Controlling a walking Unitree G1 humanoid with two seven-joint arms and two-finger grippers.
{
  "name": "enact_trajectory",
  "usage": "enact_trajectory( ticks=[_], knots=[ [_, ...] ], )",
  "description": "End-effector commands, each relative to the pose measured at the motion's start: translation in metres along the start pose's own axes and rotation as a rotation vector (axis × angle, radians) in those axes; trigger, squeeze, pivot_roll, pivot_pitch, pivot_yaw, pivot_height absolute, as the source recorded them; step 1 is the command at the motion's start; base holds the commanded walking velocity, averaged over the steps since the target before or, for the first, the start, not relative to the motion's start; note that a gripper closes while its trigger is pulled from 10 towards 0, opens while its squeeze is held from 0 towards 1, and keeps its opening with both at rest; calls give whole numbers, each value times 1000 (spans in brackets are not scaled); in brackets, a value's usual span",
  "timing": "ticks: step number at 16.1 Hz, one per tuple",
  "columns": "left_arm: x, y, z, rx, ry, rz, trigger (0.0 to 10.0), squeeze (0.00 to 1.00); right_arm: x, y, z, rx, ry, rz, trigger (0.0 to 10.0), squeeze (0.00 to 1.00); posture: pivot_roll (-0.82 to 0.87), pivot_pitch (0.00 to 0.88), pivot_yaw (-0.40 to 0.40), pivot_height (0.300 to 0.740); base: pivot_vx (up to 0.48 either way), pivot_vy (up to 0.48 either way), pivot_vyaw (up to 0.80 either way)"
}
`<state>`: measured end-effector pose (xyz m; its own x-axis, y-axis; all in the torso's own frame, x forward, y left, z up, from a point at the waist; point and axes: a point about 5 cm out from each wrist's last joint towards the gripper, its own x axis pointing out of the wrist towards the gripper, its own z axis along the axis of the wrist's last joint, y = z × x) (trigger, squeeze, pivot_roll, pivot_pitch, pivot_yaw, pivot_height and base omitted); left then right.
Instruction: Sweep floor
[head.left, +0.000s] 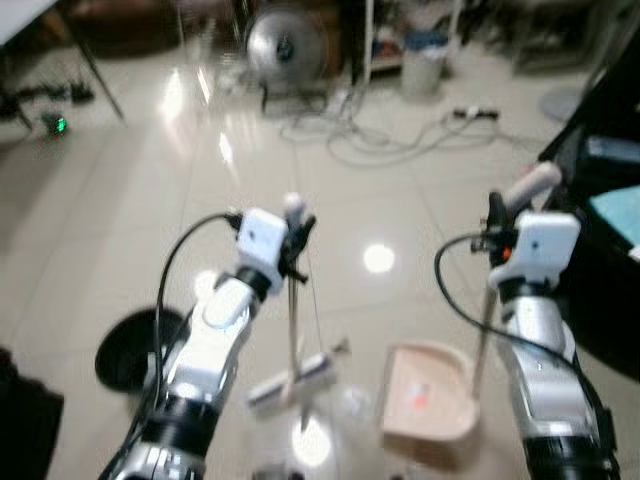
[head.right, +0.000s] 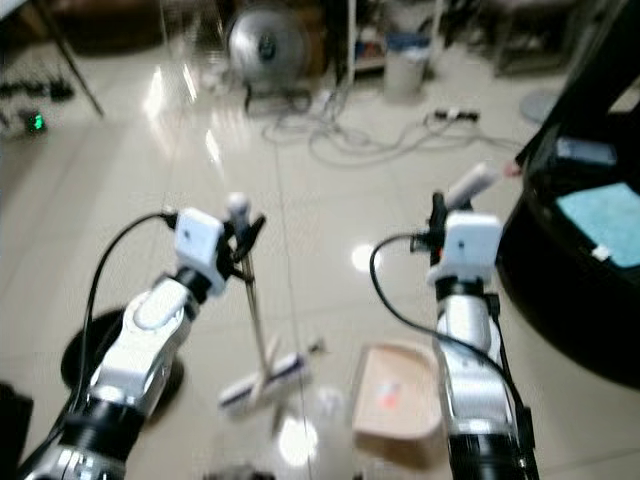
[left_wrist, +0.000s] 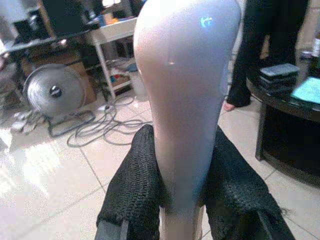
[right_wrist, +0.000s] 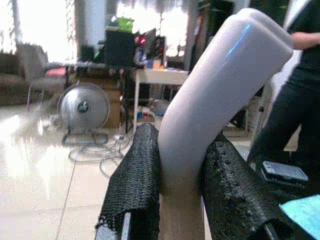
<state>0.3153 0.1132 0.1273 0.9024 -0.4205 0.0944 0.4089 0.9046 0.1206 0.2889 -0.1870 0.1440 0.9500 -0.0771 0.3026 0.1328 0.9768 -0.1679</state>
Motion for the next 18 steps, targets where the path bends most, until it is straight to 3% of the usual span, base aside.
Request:
enact_trajectory(
  ticks=[1,6,12,15,18],
  knots=[
    [-1,7,4,4,-37,29,10000,0,0,3,6,3,-58,16,10000,0,123,254,92,740,0,0,0],
    [11,23,7,-39,-87,189,10000,0,4,-2,0,-92,-154,37,10000,0,186,339,134,740,0,0,0],
    [21,23,5,-46,-100,262,10000,0,11,16,-9,-106,-194,72,10000,0,239,386,168,740,0,0,0],
    [28,14,6,-69,-104,248,10000,0,10,42,-16,-68,-183,107,10000,0,256,389,196,740,0,0,0],
    [41,-4,8,-100,-110,216,10000,0,-2,75,-18,-28,-176,188,10000,0,256,389,199,740,0,0,0]
  ],
)
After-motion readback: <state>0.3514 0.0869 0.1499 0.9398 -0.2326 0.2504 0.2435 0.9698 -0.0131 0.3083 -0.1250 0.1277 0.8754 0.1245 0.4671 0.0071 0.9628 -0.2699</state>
